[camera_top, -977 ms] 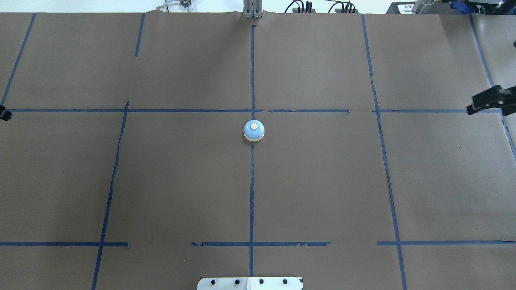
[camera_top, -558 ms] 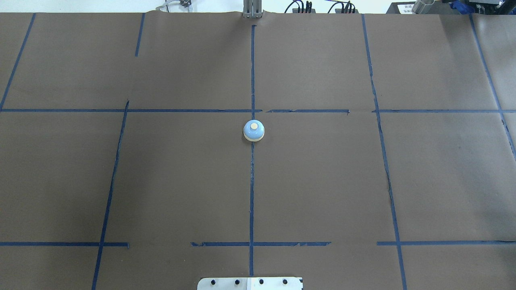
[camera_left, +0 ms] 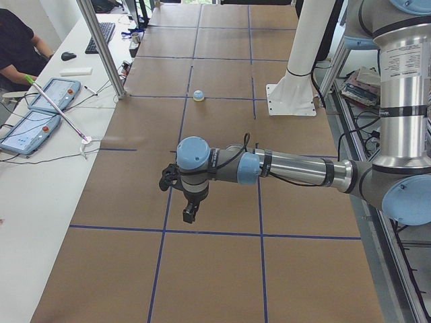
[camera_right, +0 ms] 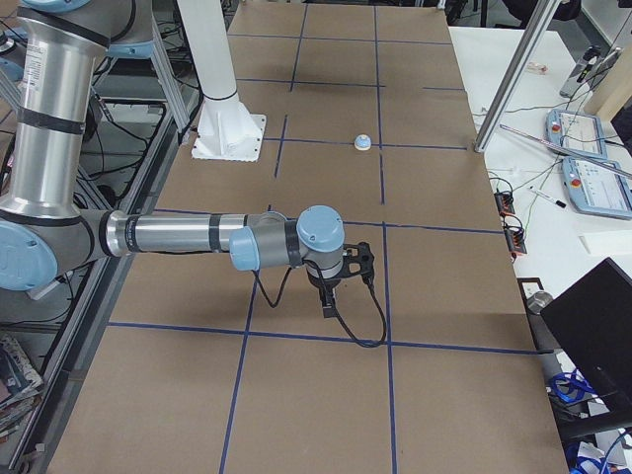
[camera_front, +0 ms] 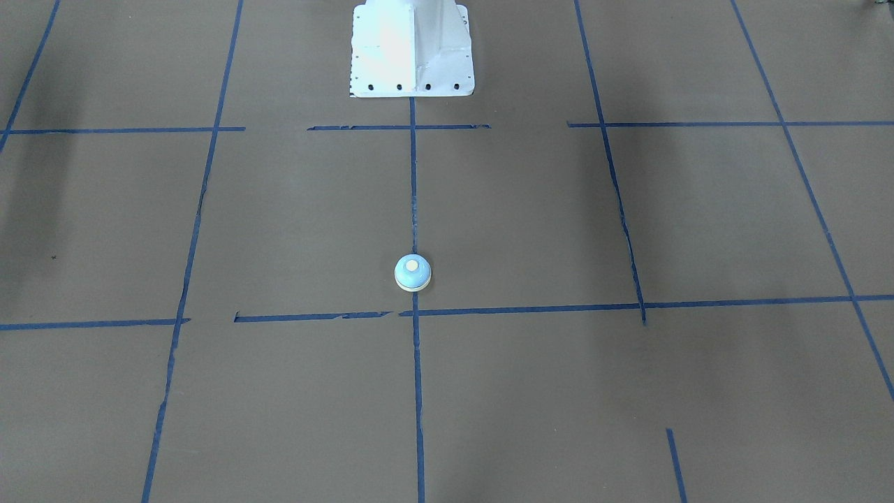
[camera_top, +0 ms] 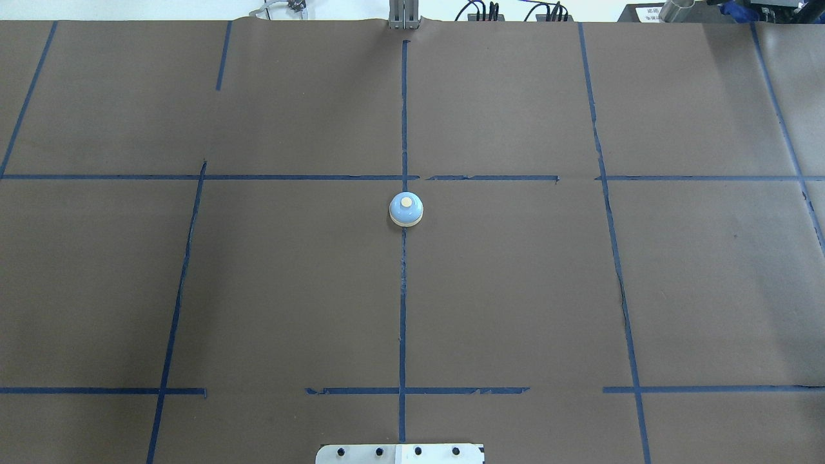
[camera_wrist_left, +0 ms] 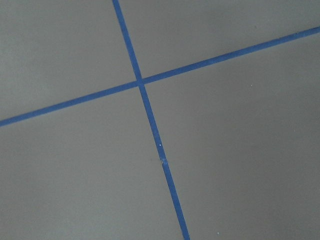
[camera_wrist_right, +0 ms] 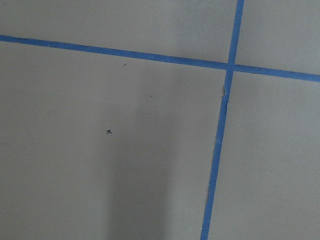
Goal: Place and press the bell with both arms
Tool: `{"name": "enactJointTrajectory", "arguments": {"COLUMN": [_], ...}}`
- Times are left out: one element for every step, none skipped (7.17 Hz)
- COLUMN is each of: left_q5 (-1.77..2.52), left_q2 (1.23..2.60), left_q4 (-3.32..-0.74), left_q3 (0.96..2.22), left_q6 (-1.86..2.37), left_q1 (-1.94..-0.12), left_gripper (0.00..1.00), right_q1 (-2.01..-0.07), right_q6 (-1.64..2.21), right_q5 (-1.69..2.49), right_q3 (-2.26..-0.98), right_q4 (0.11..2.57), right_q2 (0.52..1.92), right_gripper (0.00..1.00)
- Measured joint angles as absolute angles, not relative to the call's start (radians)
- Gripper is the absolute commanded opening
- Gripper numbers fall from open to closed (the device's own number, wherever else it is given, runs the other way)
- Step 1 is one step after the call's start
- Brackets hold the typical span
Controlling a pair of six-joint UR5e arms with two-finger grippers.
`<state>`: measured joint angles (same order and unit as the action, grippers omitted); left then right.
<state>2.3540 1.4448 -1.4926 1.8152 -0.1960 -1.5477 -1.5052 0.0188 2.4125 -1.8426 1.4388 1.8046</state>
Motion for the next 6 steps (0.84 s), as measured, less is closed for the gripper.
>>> {"name": "enactJointTrajectory", "arguments": {"left_q5": [2.356, 2.358, 2.359, 2.359, 2.359, 2.357], "left_q2": [1.435, 1.427, 1.422, 1.42, 1.418, 1.418], "left_q4": [-1.474, -1.468, -1.465, -1.465, -1.467, -1.471], "left_q3": [1.823, 1.823, 1.817, 1.813, 1.811, 1.815], "left_q6": [-0.19, -0.186, -0.182, -0.177, -0.174, -0.174], "left_q1": [-1.55, -1.55, -1.551, -1.551, -1.551, -1.551], "left_gripper": [1.0, 1.0, 1.0, 1.0, 1.0, 1.0], "right_q1": [-1.505, -1.5, -1.488, -1.479, -1.474, -1.47], "right_q6": [0.02, 0.03, 0.056, 0.098, 0.133, 0.152], "right_q5": [2.411, 2.408, 2.408, 2.409, 2.408, 2.406], "right_q3": [-1.84, -1.842, -1.846, -1.854, -1.866, -1.87], "right_q4": [1.44, 1.444, 1.447, 1.449, 1.453, 1.461], "right_q2": [1.802, 1.797, 1.791, 1.788, 1.788, 1.789], "right_gripper": [1.0, 1.0, 1.0, 1.0, 1.0, 1.0]}}
